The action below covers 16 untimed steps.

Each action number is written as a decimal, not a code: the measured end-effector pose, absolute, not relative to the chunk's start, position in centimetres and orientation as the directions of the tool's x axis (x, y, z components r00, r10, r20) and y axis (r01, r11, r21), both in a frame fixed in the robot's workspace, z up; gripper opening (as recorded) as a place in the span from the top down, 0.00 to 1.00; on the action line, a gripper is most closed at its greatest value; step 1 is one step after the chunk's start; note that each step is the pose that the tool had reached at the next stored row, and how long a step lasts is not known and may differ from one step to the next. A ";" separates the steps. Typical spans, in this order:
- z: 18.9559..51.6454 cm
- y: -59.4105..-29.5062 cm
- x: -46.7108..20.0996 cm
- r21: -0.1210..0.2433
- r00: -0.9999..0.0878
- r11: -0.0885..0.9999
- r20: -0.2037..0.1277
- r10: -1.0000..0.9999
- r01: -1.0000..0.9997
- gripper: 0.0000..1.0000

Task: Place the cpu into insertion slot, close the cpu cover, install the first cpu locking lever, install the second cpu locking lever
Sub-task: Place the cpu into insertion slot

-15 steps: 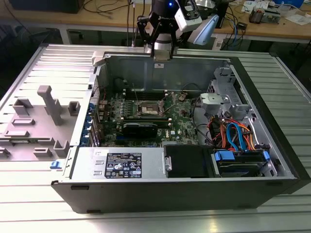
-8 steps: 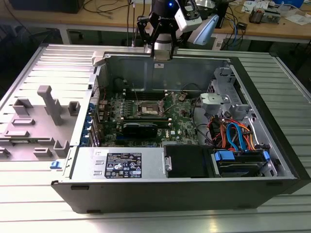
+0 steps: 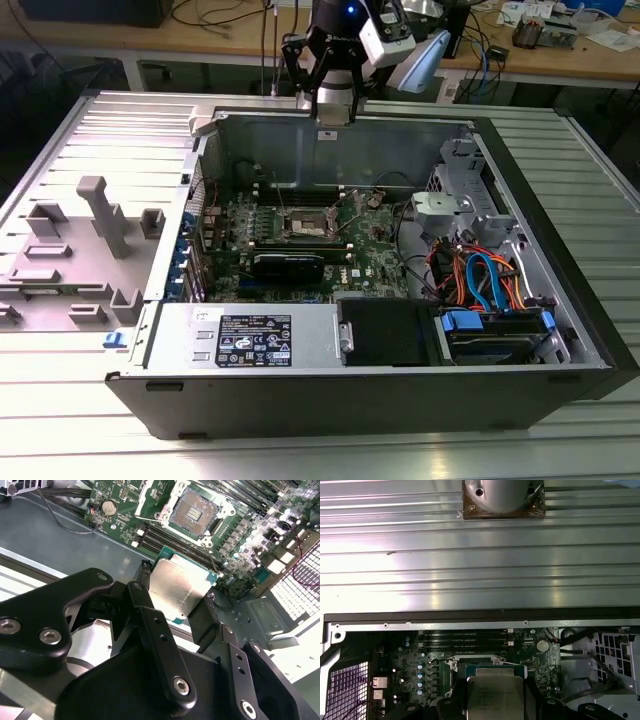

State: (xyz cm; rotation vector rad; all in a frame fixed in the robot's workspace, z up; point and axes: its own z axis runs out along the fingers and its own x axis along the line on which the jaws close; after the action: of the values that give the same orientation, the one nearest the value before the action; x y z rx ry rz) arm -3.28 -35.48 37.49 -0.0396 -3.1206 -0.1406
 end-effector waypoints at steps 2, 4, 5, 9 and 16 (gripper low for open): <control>37.5 -35.6 -3.5 0.089 -1.000 0.996 0.018 0.024 0.026 0.45; 37.4 -35.8 -3.6 0.090 -1.000 0.996 0.018 0.024 0.025 0.45; 37.3 -35.9 -3.7 0.090 -1.000 0.996 0.018 0.024 0.025 0.45; 37.2 -36.4 -3.8 0.090 -1.000 0.996 0.018 0.024 0.026 0.45; 37.2 -36.4 -3.8 0.089 -1.000 0.996 0.018 0.024 0.025 0.45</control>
State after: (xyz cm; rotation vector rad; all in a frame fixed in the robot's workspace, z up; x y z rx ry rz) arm -3.76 -36.43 37.21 -0.0387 -3.1215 -0.1401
